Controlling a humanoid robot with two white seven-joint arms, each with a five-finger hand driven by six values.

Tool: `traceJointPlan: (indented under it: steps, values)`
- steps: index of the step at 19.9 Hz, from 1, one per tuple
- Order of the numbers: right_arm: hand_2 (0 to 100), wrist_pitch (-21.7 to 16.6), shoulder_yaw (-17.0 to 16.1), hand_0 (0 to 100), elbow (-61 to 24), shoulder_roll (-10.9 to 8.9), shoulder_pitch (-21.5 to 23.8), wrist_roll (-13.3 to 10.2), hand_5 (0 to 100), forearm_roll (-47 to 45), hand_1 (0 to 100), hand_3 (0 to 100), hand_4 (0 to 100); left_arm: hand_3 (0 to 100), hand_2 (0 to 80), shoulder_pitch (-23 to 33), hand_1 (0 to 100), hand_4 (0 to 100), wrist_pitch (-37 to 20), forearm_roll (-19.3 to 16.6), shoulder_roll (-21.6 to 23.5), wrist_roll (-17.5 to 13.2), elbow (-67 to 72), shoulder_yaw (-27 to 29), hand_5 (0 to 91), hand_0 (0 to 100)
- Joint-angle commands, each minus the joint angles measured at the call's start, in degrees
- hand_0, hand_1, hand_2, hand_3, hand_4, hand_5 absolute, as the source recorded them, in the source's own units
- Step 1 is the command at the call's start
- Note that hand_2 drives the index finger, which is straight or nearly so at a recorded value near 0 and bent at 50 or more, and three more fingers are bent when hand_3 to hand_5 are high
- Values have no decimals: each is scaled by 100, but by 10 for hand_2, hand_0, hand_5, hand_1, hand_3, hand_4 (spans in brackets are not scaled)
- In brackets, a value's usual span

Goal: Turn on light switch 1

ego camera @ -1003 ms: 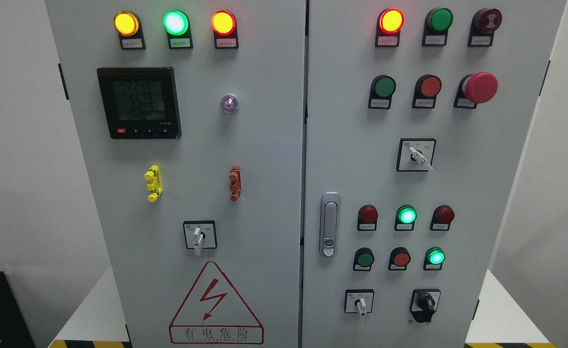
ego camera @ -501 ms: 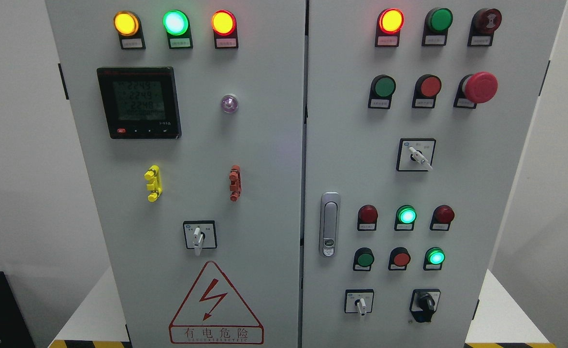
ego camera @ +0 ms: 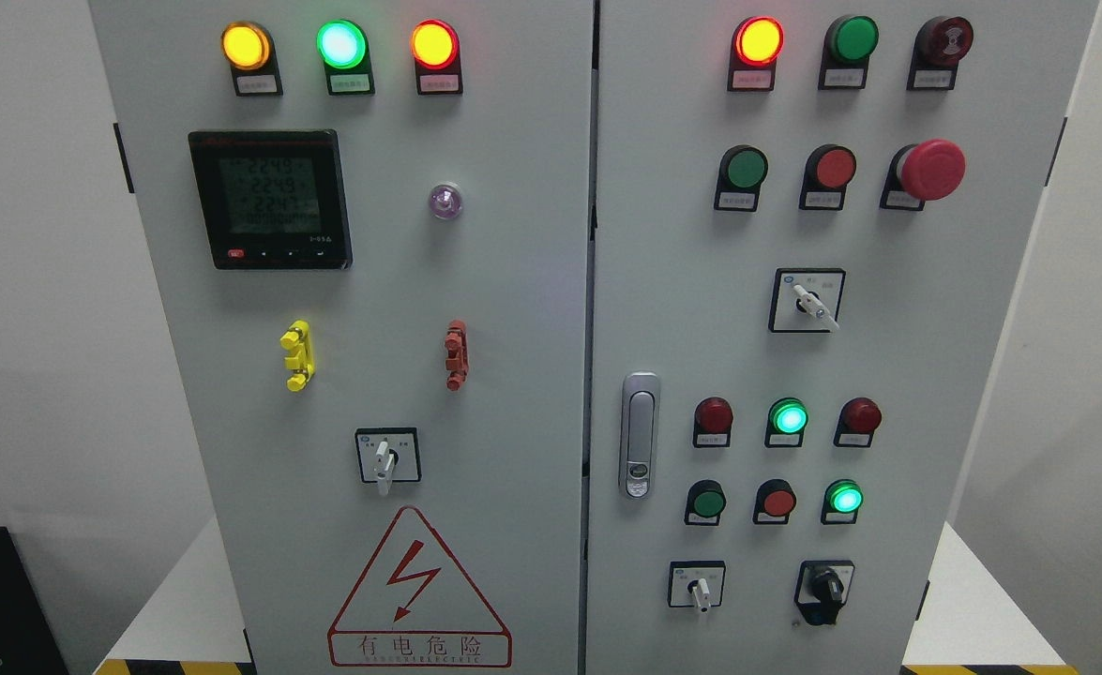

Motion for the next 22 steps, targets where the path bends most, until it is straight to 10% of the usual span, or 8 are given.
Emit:
traceJointPlan:
  steps: [1, 22]
  values:
    - [0, -3, 2, 0, 0, 1, 0, 0, 0, 0, 0, 0, 0, 149, 0, 312, 97, 209, -315, -9, 191, 50, -2715, 433, 0, 338]
    - [0, -3, -7, 0, 0, 1, 0, 0, 0, 0, 0, 0, 0, 488, 221, -268, 185, 614, -280, -518, -108, 41, -7243, 284, 232, 362]
